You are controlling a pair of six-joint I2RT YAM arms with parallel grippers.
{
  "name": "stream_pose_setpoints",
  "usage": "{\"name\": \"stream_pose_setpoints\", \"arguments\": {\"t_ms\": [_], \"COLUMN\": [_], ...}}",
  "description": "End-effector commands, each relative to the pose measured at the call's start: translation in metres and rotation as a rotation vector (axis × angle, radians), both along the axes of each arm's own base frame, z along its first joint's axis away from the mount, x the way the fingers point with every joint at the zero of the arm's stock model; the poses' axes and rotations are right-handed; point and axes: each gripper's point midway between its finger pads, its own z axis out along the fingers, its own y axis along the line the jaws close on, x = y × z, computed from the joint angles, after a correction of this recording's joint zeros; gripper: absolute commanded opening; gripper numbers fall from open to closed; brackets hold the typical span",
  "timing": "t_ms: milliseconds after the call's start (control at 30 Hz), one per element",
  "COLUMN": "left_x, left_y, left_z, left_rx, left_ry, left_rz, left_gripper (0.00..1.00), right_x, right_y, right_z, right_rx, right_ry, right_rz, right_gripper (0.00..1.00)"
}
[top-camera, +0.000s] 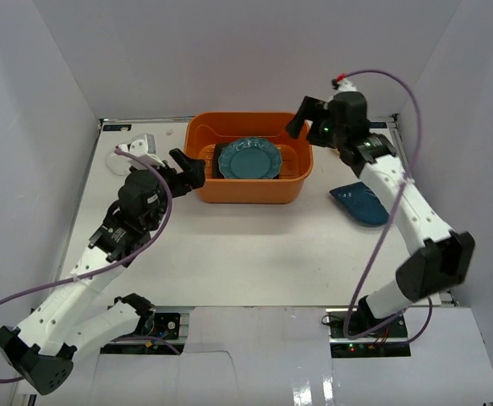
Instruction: Place the plates into the plastic bin on the countertop
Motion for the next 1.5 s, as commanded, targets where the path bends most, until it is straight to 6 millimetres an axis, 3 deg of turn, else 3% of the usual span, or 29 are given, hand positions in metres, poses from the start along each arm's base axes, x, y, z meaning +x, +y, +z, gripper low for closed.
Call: {"name": "stream_pose_setpoints", "arguments": {"t_ms": [0, 33, 67, 100, 200, 233, 333, 367, 467, 667, 767, 800, 867, 900, 967, 1000, 1067, 1167, 1233, 1300, 1367, 1400, 1467], "left_x": [-0.013, -0.018, -0.023, -0.039, -0.065, -0.075, -0.097, -0.099, -0.099, -0.108, -0.112, -0.112, -0.112, -0.111, -0.11, -0.109, -0.106, -0.103, -0.1, -0.093, -0.087, -0.086, -0.08], "left_y": [0.012, 0.009, 0.004, -0.009, -0.017, -0.022, -0.028, -0.027, -0.016, -0.021, -0.024, -0.024, -0.022, -0.022, -0.02, -0.017, -0.014, -0.01, -0.007, -0.001, 0.002, 0.0, -0.002], "left_z": [0.039, 0.042, 0.041, 0.039, 0.02, 0.015, -0.01, -0.015, -0.037, -0.039, -0.04, -0.04, -0.041, -0.041, -0.042, -0.042, -0.044, -0.045, -0.047, -0.048, -0.042, -0.039, -0.024], "left_rx": [0.012, 0.009, 0.017, 0.02, 0.058, 0.058, 0.067, 0.078, 0.125, 0.14, 0.146, 0.147, 0.151, 0.151, 0.156, 0.16, 0.166, 0.171, 0.175, 0.177, 0.172, 0.167, 0.154], "left_ry": [-0.111, -0.125, -0.137, -0.155, -0.179, -0.184, -0.16, -0.157, -0.133, -0.15, -0.153, -0.153, -0.149, -0.147, -0.144, -0.141, -0.134, -0.122, -0.105, -0.086, -0.081, -0.08, -0.093], "left_rz": [-0.004, -0.041, -0.088, -0.202, -0.338, -0.397, -0.497, -0.503, -0.456, -0.476, -0.494, -0.489, -0.481, -0.478, -0.463, -0.447, -0.424, -0.395, -0.368, -0.31, -0.275, -0.272, -0.261], "left_gripper": [0.98, 0.98, 0.98, 0.98, 0.98, 0.98, 0.98, 0.98, 0.98, 0.98, 0.98, 0.98, 0.98, 0.98, 0.98, 0.98, 0.98, 0.98, 0.98, 0.98, 0.98, 0.98, 0.98], "right_x": [-0.019, -0.033, -0.043, -0.069, -0.103, -0.119, -0.136, -0.141, -0.146, -0.126, -0.116, -0.119, -0.115, -0.117, -0.12, -0.122, -0.125, -0.121, -0.115, -0.104, -0.094, -0.082, -0.068], "right_y": [-0.085, -0.125, -0.154, -0.195, -0.244, -0.262, -0.279, -0.279, -0.285, -0.275, -0.271, -0.263, -0.263, -0.262, -0.264, -0.266, -0.279, -0.289, -0.285, -0.267, -0.242, -0.209, -0.178], "right_z": [-0.037, -0.027, -0.043, -0.076, -0.114, -0.136, -0.172, -0.188, -0.21, -0.237, -0.256, -0.271, -0.277, -0.283, -0.285, -0.278, -0.267, -0.216, -0.16, -0.083, -0.03, 0.02, 0.065], "right_rx": [-0.001, 0.081, 0.087, 0.097, 0.142, 0.149, 0.186, 0.203, 0.228, 0.365, 0.439, 0.465, 0.504, 0.511, 0.529, 0.525, 0.461, 0.413, 0.409, 0.444, 0.466, 0.463, 0.428], "right_ry": [0.038, 0.011, 0.022, 0.056, 0.092, 0.121, 0.207, 0.241, 0.279, 0.335, 0.368, 0.419, 0.417, 0.431, 0.396, 0.361, 0.298, 0.156, -0.003, -0.162, -0.239, -0.3, -0.365], "right_rz": [-0.287, -0.426, -0.537, -0.663, -0.841, -0.901, -0.961, -0.96, -1.0, -0.993, -1.004, -0.992, -1.008, -1.02, -1.044, -1.047, -1.084, -1.061, -0.974, -0.841, -0.709, -0.58, -0.501], "right_gripper": [0.96, 0.91, 0.85, 0.75, 0.73, 0.75, 0.82, 0.83, 0.84, 0.83, 0.74, 0.68, 0.57, 0.39, 0.19, 0.08, 0.08, 0.08, 0.08, 0.08, 0.08, 0.08, 0.08]}}
